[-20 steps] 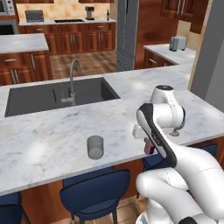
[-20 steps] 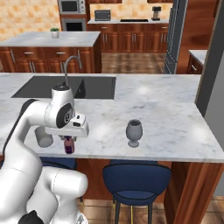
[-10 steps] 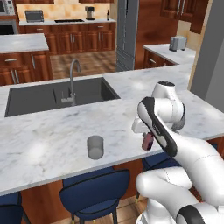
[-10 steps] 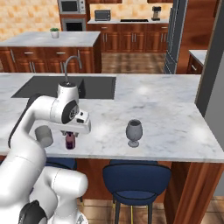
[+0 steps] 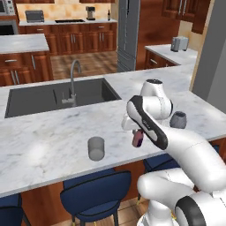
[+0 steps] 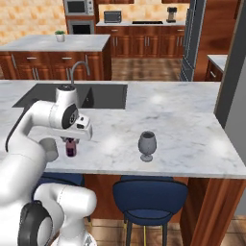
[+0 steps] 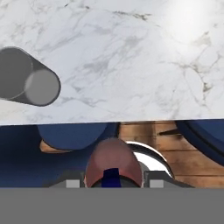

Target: There is a wine glass and glass cup on the dining counter. Place the wine bottle next to the wine glass and the juice bottle next to the glass cup.

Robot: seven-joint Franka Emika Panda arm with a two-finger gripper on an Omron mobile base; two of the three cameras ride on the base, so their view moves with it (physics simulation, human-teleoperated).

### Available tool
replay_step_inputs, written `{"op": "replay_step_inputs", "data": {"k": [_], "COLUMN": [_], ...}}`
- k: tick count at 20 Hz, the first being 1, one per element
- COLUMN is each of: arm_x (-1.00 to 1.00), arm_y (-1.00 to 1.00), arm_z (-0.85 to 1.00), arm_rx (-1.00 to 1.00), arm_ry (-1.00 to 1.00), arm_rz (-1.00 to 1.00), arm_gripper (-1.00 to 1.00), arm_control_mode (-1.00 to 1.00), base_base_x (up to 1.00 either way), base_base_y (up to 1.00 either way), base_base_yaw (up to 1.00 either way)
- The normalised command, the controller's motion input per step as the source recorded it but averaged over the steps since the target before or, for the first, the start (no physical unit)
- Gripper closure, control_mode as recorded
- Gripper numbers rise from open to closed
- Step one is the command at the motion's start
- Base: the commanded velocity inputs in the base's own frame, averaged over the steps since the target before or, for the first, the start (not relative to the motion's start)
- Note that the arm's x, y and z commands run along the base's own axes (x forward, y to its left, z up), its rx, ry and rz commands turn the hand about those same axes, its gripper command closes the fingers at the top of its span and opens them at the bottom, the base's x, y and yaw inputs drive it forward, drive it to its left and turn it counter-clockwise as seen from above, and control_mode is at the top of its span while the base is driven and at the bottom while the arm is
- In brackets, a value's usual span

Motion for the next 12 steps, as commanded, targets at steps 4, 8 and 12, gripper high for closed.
{"op": "replay_step_inputs", "data": {"k": [4,8,12], "arm_x": [0.21,0.25,0.30], "arm_y": [0.37,0.30,0.25], "arm_z": [-0.11,-0.22,-0.23], "arm_rx": [0.00,0.00,0.00], "arm_ry": [-0.05,-0.10,-0.10], "arm_rz": [0.00,0.00,0.00], "arm_gripper": [1.00,1.00,1.00], "arm_control_mode": [-1.00,-1.00,-1.00], "base_base_x": [0.00,0.00,0.00], "base_base_y": [0.00,0.00,0.00], "base_base_yaw": [0.00,0.00,0.00]}}
